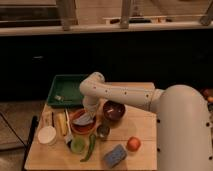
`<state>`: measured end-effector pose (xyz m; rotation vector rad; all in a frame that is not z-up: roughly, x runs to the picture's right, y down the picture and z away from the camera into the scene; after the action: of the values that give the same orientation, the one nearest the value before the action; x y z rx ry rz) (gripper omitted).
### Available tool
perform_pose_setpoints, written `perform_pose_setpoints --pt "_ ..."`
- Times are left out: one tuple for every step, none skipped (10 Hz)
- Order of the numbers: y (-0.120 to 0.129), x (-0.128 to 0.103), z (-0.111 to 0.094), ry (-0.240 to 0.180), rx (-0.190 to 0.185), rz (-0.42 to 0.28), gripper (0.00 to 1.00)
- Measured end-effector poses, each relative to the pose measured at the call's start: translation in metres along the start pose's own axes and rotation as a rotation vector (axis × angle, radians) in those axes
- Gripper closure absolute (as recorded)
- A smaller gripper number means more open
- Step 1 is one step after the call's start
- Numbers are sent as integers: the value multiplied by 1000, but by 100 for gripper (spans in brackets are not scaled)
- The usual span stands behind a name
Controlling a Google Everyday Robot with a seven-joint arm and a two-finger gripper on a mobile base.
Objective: Place towel in red bowl
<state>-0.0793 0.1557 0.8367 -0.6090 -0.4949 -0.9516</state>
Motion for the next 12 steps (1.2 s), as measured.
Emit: perform_pose_setpoints --pt "0 0 0 0 -1 -3 99" --pt "1 1 0 0 -1 -5 99" --pt "1 0 0 0 -2 -6 99" --pt "1 1 0 -1 -2 -6 99" --pt "1 1 -1 -1 -2 -8 99" --pt "1 1 -1 -1 -3 -10 99" --pt "1 1 -1 -1 -3 -11 99" --pt "1 1 -1 0 -3 -12 99" --pt "1 1 -1 0 -4 -13 99" --pt "1 1 -1 0 -4 -15 99" --pt "1 1 -1 0 -5 -16 99" --pt "1 1 -1 0 -4 -18 99"
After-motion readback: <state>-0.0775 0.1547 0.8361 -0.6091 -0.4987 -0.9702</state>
